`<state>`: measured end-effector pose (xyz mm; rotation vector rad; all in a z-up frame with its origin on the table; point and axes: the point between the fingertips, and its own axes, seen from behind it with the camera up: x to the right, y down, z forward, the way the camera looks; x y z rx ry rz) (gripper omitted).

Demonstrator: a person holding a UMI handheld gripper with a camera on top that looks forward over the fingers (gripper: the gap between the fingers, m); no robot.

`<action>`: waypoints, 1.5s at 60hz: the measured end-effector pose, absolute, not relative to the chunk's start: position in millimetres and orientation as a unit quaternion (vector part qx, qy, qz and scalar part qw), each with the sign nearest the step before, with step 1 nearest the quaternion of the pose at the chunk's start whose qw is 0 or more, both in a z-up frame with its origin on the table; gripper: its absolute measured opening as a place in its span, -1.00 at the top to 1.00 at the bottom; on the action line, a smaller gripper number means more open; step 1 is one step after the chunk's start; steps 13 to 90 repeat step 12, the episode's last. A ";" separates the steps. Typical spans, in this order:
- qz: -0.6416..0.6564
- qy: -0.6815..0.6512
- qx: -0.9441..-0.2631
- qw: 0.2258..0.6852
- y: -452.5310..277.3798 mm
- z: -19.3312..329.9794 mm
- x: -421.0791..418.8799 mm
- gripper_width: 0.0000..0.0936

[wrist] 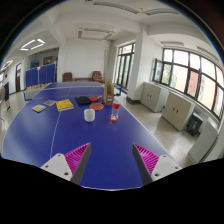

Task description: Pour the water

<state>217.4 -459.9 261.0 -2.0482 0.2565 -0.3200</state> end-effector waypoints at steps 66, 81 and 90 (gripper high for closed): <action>-0.133 0.111 -0.844 0.508 -466.5 267.3 224.1 -0.81; -0.133 0.111 -0.844 0.508 -466.5 267.3 224.1 -0.81; -0.133 0.111 -0.844 0.508 -466.5 267.3 224.1 -0.81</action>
